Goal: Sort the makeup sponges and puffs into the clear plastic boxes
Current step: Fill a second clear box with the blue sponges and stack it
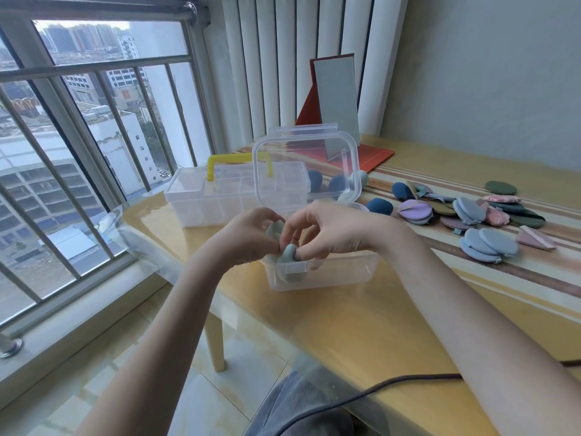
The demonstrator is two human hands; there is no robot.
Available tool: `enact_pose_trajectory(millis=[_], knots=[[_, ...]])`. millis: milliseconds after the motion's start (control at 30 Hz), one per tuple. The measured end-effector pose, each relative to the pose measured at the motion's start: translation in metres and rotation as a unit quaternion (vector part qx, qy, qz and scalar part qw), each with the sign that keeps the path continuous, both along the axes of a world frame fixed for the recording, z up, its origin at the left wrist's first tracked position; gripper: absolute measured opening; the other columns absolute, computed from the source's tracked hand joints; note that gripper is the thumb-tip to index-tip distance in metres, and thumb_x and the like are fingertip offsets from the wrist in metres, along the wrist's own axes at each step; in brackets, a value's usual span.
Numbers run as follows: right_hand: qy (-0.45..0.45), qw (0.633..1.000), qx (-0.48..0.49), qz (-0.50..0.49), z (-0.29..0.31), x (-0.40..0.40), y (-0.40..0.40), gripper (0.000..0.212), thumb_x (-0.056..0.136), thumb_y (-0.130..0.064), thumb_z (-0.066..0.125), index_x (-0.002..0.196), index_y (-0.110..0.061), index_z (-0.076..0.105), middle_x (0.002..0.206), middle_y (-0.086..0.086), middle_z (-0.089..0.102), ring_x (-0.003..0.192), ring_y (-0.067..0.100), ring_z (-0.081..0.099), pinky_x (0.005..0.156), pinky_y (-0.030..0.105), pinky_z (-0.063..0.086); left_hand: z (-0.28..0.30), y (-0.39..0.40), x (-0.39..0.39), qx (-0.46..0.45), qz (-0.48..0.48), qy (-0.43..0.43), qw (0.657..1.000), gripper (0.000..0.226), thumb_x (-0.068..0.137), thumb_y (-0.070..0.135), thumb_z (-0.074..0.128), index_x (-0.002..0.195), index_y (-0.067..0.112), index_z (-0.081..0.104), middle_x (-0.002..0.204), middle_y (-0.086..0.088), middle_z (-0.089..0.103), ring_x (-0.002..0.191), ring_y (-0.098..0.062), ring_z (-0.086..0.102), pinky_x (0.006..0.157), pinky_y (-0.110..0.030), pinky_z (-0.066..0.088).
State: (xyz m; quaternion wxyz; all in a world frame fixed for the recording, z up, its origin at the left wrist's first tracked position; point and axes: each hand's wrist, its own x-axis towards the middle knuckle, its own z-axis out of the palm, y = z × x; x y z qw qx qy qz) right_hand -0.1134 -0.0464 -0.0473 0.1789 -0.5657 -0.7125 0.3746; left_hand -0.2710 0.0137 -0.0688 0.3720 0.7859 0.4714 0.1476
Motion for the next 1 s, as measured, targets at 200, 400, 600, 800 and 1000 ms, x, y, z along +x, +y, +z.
enact_pose_trajectory(millis=[200,400,600,800,1000], knots=[[-0.009,0.999,0.051,-0.013,-0.013,-0.011,0.003,0.018,0.075,-0.008,0.073,0.078,-0.024,0.067,0.076,-0.008,0.065,0.071,0.005,0.057,0.074,0.028,0.051,-0.001,0.002,-0.001,0.003,0.005,-0.010,1.000,0.044,0.074,-0.001,0.065,0.114,0.016,0.060,0.106,-0.004,0.061,0.088,-0.020,0.057,0.066,-0.025,0.048],[-0.092,0.992,0.064,-0.051,-0.013,-0.016,0.004,0.014,0.078,-0.018,0.074,0.069,-0.024,0.065,0.077,-0.006,0.065,0.071,0.009,0.061,0.057,0.020,0.046,-0.002,0.001,0.000,-0.008,0.011,-0.017,1.000,0.041,0.073,0.005,0.070,0.110,0.020,0.059,0.100,0.002,0.059,0.089,-0.023,0.057,0.066,-0.027,0.048],[-0.063,0.998,-0.024,-0.020,-0.008,0.001,0.001,0.008,0.083,-0.022,0.073,0.090,-0.024,0.075,0.087,-0.010,0.073,0.084,0.005,0.068,0.079,0.023,0.056,-0.001,0.000,-0.001,-0.029,0.015,-0.017,0.999,0.052,0.072,0.004,0.074,0.118,0.021,0.057,0.114,-0.003,0.056,0.099,-0.024,0.056,0.076,-0.032,0.053],[0.054,0.990,-0.034,-0.127,-0.012,0.012,0.007,0.025,0.081,-0.007,0.075,0.104,-0.007,0.065,0.096,0.009,0.072,0.081,0.017,0.073,0.073,0.028,0.060,-0.002,0.000,-0.002,-0.034,0.003,-0.033,0.999,0.057,0.071,0.010,0.078,0.121,0.023,0.055,0.115,-0.001,0.052,0.099,-0.021,0.053,0.068,-0.020,0.048],[0.045,0.992,-0.028,-0.116,-0.021,0.000,0.011,0.047,0.075,-0.017,0.080,0.116,-0.015,0.059,0.105,0.002,0.069,0.094,0.014,0.069,0.080,0.031,0.060,-0.005,-0.001,-0.008,0.007,-0.034,-0.099,0.995,0.051,0.074,0.014,0.076,0.114,0.039,0.056,0.123,0.000,0.052,0.112,-0.020,0.053,0.093,-0.039,0.050]])
